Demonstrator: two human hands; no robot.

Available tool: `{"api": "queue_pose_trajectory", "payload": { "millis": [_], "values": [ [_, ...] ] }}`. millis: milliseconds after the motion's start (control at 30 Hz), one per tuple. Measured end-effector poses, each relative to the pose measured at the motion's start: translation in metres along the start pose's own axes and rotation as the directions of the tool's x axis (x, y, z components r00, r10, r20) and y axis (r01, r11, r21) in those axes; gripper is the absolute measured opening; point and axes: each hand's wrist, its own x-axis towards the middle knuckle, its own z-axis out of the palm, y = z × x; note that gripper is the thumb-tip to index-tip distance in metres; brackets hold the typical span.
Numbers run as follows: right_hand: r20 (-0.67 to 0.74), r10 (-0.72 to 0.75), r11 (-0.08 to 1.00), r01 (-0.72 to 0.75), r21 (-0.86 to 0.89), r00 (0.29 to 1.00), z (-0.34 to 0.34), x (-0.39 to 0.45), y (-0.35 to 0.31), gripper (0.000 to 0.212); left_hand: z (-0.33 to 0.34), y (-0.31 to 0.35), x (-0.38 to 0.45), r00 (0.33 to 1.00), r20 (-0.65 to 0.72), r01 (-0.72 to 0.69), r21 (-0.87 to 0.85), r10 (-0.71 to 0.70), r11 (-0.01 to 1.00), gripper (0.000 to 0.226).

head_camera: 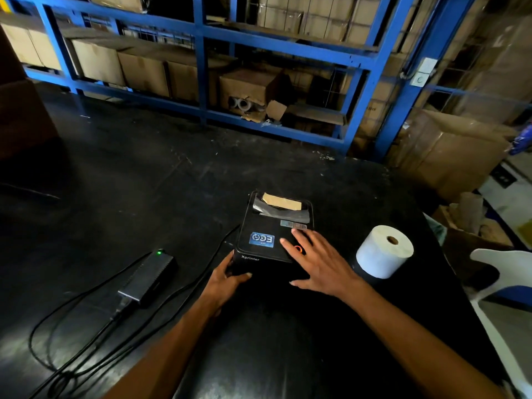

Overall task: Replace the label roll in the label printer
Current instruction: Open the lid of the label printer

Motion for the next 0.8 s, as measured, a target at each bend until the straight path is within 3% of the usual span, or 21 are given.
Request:
{"api": "queue_pose_trajectory", "payload": {
  "millis": [267, 433, 633, 800],
  "values": [
    [-0.028, -0.14, 0.984, 0.136, -0.117, 0.99, -0.006, 0.004, 0.008, 0.099, 0.0, 0.005, -0.003, 1.0, 0.019, 0.013, 0.016, -0.013, 1.0, 0.077],
    [-0.134, -0.114, 0.993, 0.109, -0.045, 0.984, -0.035, 0.015, 0.029, 0.086, 0.004, 0.005, -0.007, 0.999, -0.042, -0.03, 0.026, 0.031, 0.999, 0.073],
    [-0.235, 0.044, 0.997, -0.027, 0.072, 0.971, -0.067, 0.033, 0.066, 0.076, 0.006, 0.007, -0.008, 0.997, -0.045, -0.064, 0.085, 0.068, 0.994, 0.071],
    [-0.234, 0.214, 0.97, -0.177, 0.167, 0.949, -0.075, 0.053, 0.093, 0.067, 0.001, 0.007, -0.005, 0.999, -0.006, -0.046, 0.131, 0.047, 0.99, 0.075]
  ]
}}
